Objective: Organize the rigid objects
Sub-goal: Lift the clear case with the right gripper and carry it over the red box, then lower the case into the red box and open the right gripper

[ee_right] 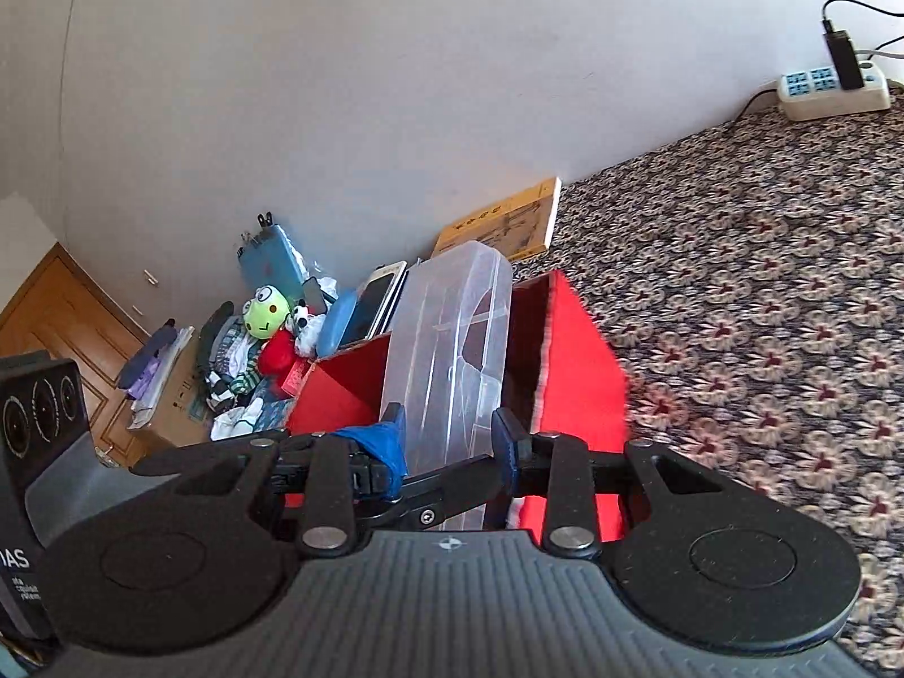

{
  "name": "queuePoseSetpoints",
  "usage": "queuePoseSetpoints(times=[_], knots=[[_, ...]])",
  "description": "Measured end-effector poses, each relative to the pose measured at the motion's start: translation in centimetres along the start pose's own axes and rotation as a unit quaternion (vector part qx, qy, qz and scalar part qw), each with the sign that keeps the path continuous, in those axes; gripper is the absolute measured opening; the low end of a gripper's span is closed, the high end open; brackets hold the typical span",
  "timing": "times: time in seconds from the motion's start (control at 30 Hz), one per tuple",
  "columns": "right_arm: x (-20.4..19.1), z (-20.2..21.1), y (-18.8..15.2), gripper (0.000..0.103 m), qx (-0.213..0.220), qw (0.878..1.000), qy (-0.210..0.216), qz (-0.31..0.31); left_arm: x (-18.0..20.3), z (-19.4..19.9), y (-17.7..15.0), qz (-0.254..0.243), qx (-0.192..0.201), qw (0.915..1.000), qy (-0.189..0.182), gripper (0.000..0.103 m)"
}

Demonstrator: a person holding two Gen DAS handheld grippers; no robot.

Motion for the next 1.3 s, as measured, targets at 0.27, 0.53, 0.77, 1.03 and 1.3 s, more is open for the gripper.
queuePoseSetpoints(times=[0.27,0.53,0.77,1.03,1.3], knots=[[-1.0,-3.6,-0.6,0.016,-0.006,0.999,-0.051,0.01,-4.3,-1.7,-0.8,0.02,-0.019,0.9993,-0.024,0.054],[-1.2,-5.5,-1.5,0.016,-0.017,0.994,-0.104,0.035,-6.2,-4.3,-2.9,0.054,-0.061,0.995,-0.057,0.054],[-1.1,-5.8,-1.3,0.016,0.003,0.991,-0.126,0.045,-6.5,-5.5,-4.0,0.069,-0.076,0.9914,-0.081,0.055],[-0.9,-5.4,-1.3,0.014,0.018,0.992,-0.119,0.039,-6.8,-5.6,-4.3,0.08,-0.075,0.9903,-0.086,0.057],[-0.9,-4.9,-1.4,0.013,0.023,0.995,-0.098,0.019,-7.3,-5.1,-4.4,0.075,-0.079,0.9932,-0.042,0.059]])
Point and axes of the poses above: each gripper's, at about its wrist camera, not at the fingertips, and z roughly against the way its jaws point, x to its right, y to its top, the point moved 9 cm from there along -z, roughly the way its jaws point, and after that the axes turned 9 degrees about -y, right-handed, at the moved point
